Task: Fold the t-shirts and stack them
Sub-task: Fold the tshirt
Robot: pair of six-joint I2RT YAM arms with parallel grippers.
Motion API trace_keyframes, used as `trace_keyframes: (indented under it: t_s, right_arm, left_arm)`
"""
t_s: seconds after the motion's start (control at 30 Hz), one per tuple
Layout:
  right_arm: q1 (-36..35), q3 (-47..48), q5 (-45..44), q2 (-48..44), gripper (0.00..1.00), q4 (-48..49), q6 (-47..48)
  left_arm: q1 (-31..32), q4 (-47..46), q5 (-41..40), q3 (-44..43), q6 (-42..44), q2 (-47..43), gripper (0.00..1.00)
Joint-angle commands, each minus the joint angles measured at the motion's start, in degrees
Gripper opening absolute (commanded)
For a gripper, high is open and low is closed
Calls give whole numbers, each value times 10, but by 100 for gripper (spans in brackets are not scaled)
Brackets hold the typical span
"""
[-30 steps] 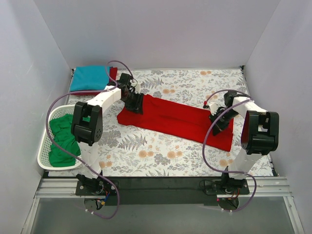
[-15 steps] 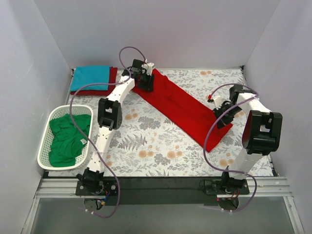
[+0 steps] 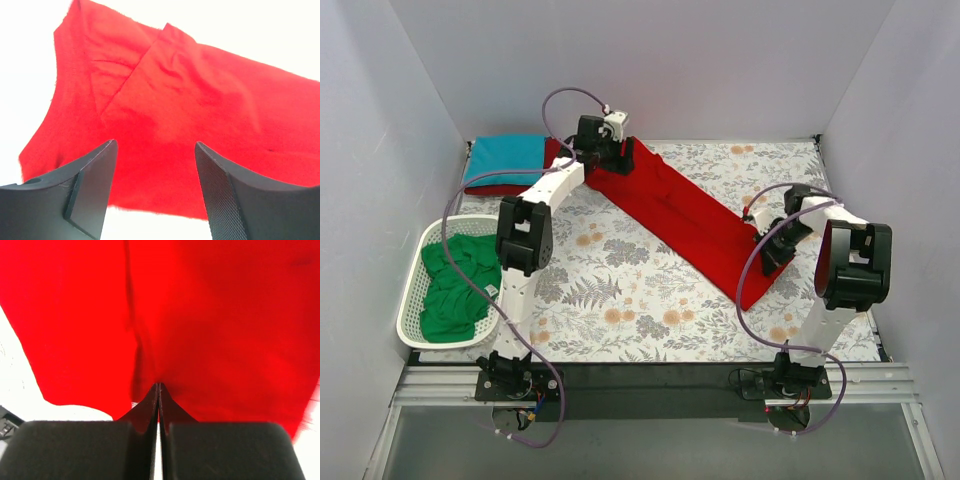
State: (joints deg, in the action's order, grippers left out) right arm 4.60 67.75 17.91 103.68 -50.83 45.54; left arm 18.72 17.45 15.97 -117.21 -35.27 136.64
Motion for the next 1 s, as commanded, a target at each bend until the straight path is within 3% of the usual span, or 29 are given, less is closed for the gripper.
trace_keyframes:
  t_s: [0.0, 0.13, 0.27, 0.37, 0.47, 0.7, 0.97]
  right_arm:
    - [-18, -51, 1, -8, 1, -5, 17]
    - [-45, -115, 9, -50, 1, -8, 24]
    - [-134, -161, 47, -109, 1, -27, 24]
    - [-194, -165, 104, -148, 1, -74, 53]
    - [-206, -126, 131, -177, 1, -95, 49]
    - [-177, -75, 94, -168, 1, -89, 48]
    - [-116, -54, -10, -103, 1, -36, 27]
  left_arm:
    - [-2, 17, 13, 43, -16, -111, 62]
    - [-1, 103, 38, 76, -37, -137, 61]
    - [2, 144, 85, 130, -74, -149, 58]
    - [9, 148, 106, 154, -103, -135, 57]
    - [24, 150, 101, 148, -100, -110, 56]
    - [35, 189, 83, 52, -87, -28, 56]
    - [26, 267, -18, -137, -27, 128, 54]
